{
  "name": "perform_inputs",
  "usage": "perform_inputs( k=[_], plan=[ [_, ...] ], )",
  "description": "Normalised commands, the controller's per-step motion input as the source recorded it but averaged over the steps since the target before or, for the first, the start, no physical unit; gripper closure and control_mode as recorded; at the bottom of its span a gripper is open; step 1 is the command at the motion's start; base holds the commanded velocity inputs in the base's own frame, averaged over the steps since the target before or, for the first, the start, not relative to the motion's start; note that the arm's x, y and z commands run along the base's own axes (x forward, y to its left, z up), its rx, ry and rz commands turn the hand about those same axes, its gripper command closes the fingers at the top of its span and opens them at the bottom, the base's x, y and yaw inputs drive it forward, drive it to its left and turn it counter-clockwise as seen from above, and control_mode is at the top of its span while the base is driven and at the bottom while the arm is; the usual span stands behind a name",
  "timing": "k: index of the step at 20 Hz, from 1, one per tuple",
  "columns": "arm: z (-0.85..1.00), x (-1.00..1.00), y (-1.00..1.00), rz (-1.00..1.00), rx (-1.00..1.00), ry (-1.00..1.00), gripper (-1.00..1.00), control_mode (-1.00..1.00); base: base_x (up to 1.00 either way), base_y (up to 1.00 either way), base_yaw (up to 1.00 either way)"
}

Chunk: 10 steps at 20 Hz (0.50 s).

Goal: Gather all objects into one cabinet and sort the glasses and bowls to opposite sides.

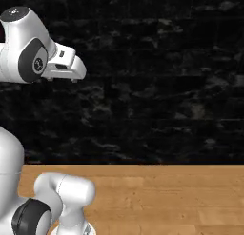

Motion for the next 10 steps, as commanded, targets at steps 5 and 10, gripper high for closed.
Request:
perform_inputs(
  k=[5,10],
  plan=[
    [0.00,0.00,0.00,0.00,0.00,0.00,-1.00,1.00,0.00,0.00,-1.00],
    [0.00,0.00,0.00,0.00,0.00,0.00,-1.00,1.00,0.00,0.00,-0.98]
  ],
)
